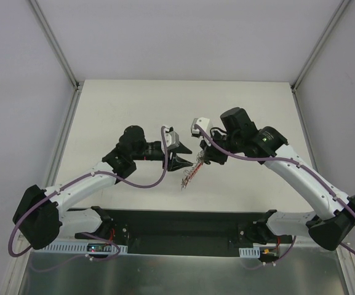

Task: Put the keys on the keyring

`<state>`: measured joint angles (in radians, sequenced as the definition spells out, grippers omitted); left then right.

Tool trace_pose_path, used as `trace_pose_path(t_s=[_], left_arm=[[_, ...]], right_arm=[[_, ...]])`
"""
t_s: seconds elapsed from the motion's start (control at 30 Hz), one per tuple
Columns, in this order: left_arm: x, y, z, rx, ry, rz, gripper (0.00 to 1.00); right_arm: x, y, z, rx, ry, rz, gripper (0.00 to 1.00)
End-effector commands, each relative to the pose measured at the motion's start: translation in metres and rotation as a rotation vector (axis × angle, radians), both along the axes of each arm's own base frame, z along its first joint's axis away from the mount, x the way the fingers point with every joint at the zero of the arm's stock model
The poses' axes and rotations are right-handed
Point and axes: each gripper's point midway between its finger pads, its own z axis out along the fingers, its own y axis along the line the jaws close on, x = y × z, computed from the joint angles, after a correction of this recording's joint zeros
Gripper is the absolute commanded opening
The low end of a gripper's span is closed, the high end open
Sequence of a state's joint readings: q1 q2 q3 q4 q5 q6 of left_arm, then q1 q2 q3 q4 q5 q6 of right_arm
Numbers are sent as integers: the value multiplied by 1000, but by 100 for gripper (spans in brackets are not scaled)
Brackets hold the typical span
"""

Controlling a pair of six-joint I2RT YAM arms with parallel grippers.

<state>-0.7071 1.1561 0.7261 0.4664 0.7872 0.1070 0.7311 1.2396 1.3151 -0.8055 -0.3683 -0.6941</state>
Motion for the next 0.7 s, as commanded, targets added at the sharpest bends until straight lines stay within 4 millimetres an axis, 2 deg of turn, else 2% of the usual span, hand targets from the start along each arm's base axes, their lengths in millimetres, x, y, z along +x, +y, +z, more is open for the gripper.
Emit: trace_pose_path(t_s=[0.0, 0.2, 0.43, 0.67], left_arm=[[-17, -7, 11, -10, -38, -156, 46], [-15, -11, 8, 6, -24, -171, 43], [-4, -16, 5, 15, -31, -145, 43], [-4, -18, 1, 18, -18, -164, 39]], right_arm=[[-1, 8, 24, 44, -51, 42, 1], [-3, 10, 27, 46, -55, 51, 1], [-5, 14, 29, 49, -54, 66, 1], [-5, 15, 32, 57, -58, 68, 1]])
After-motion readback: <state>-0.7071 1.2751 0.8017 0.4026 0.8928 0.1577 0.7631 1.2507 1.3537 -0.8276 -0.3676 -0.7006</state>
